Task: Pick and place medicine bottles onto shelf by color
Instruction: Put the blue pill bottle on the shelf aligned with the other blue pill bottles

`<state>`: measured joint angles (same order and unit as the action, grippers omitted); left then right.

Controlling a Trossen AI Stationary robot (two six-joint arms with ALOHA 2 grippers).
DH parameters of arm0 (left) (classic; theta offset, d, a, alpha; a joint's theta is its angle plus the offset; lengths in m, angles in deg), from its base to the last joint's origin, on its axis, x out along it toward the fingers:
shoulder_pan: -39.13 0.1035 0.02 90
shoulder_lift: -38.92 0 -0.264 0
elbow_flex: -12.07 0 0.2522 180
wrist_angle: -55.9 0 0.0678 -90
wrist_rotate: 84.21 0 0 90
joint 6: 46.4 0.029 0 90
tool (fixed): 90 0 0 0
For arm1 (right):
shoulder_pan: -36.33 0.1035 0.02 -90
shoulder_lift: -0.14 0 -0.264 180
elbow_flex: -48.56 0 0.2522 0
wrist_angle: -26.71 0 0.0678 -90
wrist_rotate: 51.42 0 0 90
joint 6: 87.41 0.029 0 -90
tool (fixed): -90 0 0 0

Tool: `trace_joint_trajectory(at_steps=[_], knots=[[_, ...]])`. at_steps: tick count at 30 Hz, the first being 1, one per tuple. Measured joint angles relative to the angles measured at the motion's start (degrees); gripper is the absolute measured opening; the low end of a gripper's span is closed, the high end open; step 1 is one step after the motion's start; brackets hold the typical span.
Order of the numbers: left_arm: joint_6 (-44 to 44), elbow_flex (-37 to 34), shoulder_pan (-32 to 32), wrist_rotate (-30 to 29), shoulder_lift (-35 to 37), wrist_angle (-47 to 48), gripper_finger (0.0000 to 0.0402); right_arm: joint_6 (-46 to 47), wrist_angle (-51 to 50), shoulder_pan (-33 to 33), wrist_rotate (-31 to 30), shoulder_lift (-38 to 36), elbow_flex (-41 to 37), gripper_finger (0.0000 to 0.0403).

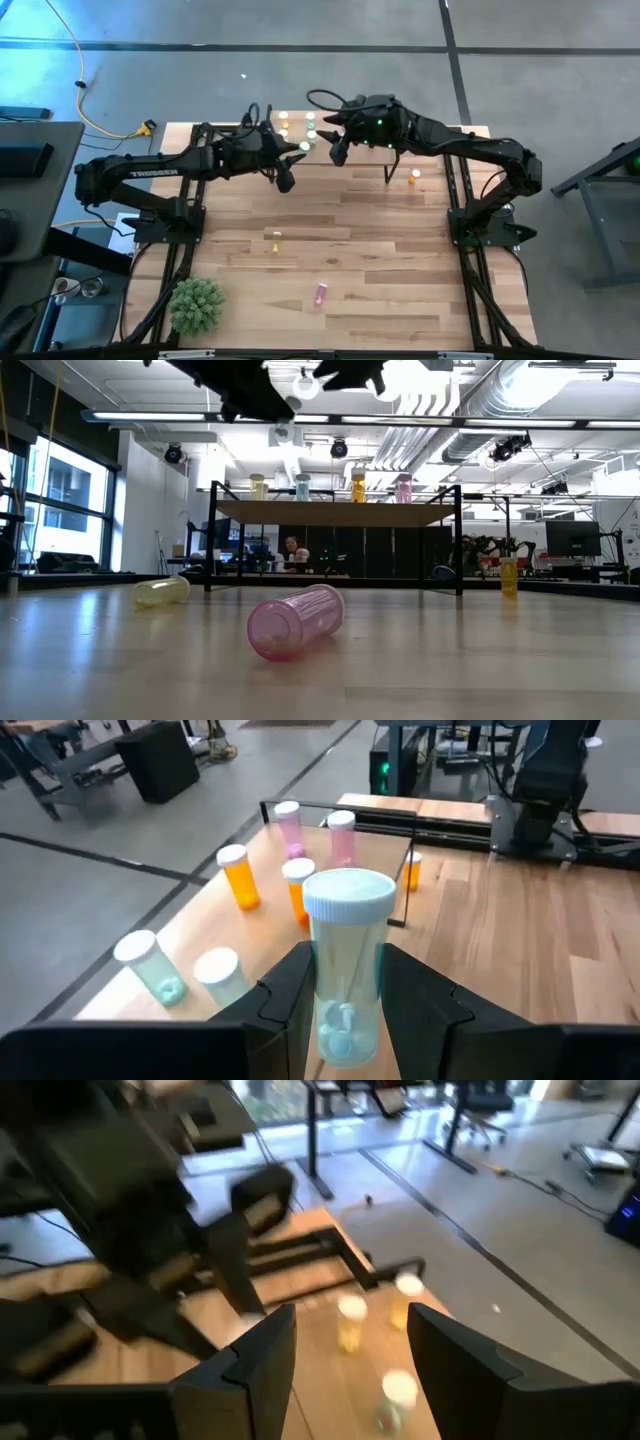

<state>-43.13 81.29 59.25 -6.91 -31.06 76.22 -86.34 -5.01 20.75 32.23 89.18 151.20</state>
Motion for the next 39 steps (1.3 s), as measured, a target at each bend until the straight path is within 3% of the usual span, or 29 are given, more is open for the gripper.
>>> trace_joint_trajectory(at_steps=[11, 24, 39], knots=[[-0.03, 0.0, -0.02, 0.49, -2.77, -8.63, 0.0094, -3.7, 1.6, -1.42, 13.99, 0.53, 2.1, 0.0184], [0.4, 0.0, -0.02, 0.49, -2.77, -9.98, 0.0094, -3.88, 0.96, -0.89, 13.99, 4.86, 2.02, 0.0184], [0.04, 0.0, -0.07, 0.19, -2.77, -11.14, 0.0094, -2.4, -0.41, -0.89, 13.51, 4.96, 2.02, 0.0177]])
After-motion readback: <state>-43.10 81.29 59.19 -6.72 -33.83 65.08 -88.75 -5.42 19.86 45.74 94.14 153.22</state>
